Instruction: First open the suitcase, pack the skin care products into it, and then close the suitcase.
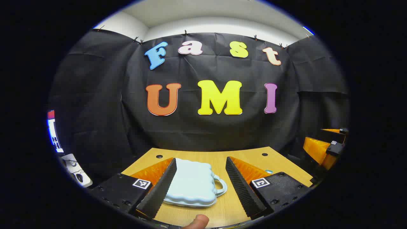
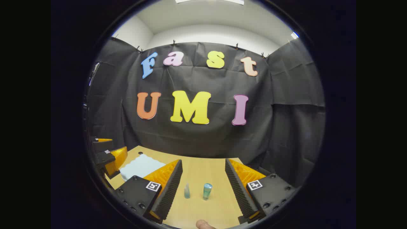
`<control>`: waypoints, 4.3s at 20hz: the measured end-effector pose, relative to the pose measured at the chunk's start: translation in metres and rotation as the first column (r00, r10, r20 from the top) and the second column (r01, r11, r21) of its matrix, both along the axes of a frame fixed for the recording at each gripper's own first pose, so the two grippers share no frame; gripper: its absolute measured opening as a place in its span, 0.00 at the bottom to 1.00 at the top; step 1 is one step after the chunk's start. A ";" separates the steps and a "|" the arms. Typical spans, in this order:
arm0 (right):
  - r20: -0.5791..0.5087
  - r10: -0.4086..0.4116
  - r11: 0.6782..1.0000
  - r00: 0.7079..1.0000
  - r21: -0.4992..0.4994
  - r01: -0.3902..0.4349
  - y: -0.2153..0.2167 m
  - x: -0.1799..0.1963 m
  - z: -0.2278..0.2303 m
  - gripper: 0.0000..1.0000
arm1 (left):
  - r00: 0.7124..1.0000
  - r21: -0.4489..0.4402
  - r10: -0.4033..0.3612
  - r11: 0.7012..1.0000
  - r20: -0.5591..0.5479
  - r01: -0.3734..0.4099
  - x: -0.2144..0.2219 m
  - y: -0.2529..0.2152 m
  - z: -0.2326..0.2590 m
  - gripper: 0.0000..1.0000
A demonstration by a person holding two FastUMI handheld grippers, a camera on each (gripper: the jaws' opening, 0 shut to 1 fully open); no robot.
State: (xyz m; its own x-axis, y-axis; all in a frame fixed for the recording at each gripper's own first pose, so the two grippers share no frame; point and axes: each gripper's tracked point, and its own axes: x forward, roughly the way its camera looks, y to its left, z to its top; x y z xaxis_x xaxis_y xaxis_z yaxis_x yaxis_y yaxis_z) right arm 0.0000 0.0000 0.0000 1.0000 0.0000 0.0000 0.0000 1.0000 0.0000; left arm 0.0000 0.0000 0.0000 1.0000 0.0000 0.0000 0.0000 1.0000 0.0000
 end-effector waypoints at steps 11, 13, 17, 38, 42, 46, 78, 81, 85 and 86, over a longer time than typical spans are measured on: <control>0.009 0.018 1.000 1.000 -0.015 -0.018 -0.012 0.018 0.007 0.80 | 1.000 0.033 -0.020 0.999 0.014 0.019 0.014 -0.024 0.006 0.99; 0.007 0.017 1.000 1.000 -0.016 -0.017 -0.014 0.020 0.006 0.80 | 1.000 0.033 -0.021 0.999 0.015 0.020 0.017 -0.028 0.005 0.99; 0.007 0.002 1.000 1.000 -0.026 -0.002 -0.024 0.024 0.003 0.80 | 1.000 0.069 -0.010 0.998 0.006 0.010 0.025 -0.027 -0.004 0.99; -0.096 -0.140 0.990 0.985 -0.047 0.136 -0.119 0.060 -0.047 0.79 | 0.958 0.881 0.011 0.396 -0.286 0.259 0.129 -0.071 -0.236 0.97; -0.130 -0.154 0.988 0.979 -0.041 0.150 -0.132 0.068 -0.062 0.79 | 0.950 0.923 0.042 0.251 -0.310 0.290 0.133 -0.075 -0.259 0.93; -0.158 -0.146 0.989 0.977 -0.054 0.139 -0.139 0.073 -0.074 0.79 | 0.946 0.936 0.089 0.199 -0.312 0.290 0.146 -0.067 -0.265 0.90; -0.125 -0.106 0.994 0.986 -0.016 0.105 -0.047 0.097 -0.037 0.80 | 0.987 0.526 0.000 0.846 -0.163 0.087 0.124 0.098 -0.056 0.03; -0.123 -0.090 0.996 0.988 -0.020 0.089 -0.015 0.101 -0.035 0.80 | 0.988 0.329 0.062 0.944 -0.144 -0.011 0.119 0.164 -0.049 0.03; -0.118 -0.065 0.997 0.991 -0.048 0.060 0.018 0.102 -0.036 0.80 | 0.974 0.070 0.150 0.988 -0.171 -0.140 0.117 0.256 -0.057 0.03; -0.121 -0.061 0.997 0.991 -0.057 0.055 0.024 0.102 -0.038 0.80 | 0.966 0.040 0.186 0.983 -0.181 -0.181 0.119 0.276 -0.065 0.03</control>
State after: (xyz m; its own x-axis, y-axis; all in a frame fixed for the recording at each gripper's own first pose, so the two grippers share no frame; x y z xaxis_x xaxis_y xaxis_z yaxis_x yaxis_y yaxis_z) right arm 0.1022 0.0244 -0.0382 0.9907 -0.0614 -0.1214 0.0548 0.9969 -0.0571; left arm 0.1187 0.2761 -0.0653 0.9658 0.1856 -0.1813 -0.1812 0.9826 0.0404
